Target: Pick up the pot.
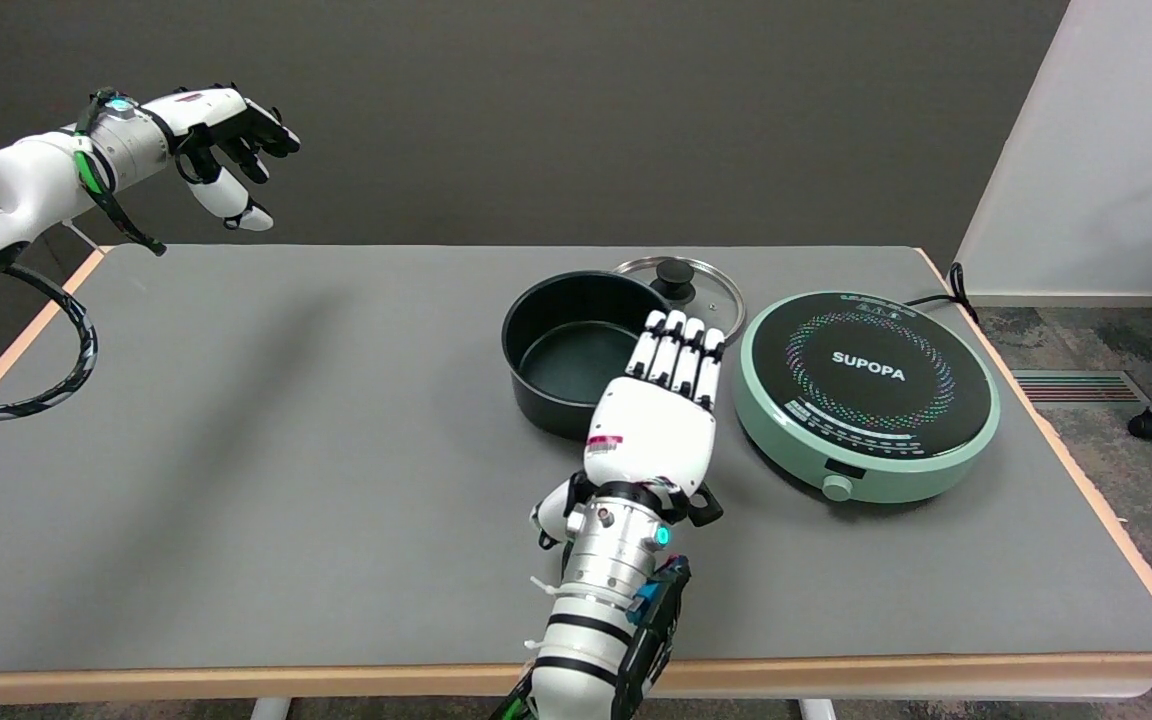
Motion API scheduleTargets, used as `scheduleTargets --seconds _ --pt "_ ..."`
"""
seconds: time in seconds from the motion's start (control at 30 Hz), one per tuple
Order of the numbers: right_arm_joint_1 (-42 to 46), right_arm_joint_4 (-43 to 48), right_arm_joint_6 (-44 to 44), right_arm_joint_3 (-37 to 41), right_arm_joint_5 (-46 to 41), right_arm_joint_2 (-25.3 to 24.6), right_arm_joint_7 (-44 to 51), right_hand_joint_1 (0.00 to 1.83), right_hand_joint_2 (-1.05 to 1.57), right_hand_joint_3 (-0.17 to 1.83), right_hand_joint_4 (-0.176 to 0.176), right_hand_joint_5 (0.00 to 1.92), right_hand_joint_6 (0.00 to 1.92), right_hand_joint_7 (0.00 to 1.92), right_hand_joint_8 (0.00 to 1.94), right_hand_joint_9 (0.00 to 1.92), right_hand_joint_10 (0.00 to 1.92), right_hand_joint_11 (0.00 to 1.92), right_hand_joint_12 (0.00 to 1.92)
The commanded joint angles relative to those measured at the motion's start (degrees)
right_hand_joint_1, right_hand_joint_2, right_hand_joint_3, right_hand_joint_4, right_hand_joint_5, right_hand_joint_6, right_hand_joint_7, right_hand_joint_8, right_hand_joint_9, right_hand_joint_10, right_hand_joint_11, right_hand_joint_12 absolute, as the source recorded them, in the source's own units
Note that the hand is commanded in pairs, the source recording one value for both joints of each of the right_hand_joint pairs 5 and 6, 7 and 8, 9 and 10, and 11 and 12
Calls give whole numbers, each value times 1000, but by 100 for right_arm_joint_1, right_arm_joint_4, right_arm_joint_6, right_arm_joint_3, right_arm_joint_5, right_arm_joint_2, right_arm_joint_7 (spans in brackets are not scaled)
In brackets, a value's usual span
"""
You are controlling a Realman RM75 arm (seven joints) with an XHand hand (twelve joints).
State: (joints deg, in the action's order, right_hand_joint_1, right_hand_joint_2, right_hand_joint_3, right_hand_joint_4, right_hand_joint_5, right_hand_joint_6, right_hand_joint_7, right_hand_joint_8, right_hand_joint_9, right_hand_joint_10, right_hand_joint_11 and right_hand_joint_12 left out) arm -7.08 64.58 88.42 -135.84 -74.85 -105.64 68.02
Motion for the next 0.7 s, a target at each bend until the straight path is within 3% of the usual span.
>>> scheduleTargets --seconds 0.03,0.7 --pt "-162 173 320 98 -806 -2 208 1247 -314 882 -176 18 18 18 18 18 18 18 18" --pt "-987 5 447 161 -2038 -13 407 1242 -247 799 -176 21 21 21 21 21 21 21 21"
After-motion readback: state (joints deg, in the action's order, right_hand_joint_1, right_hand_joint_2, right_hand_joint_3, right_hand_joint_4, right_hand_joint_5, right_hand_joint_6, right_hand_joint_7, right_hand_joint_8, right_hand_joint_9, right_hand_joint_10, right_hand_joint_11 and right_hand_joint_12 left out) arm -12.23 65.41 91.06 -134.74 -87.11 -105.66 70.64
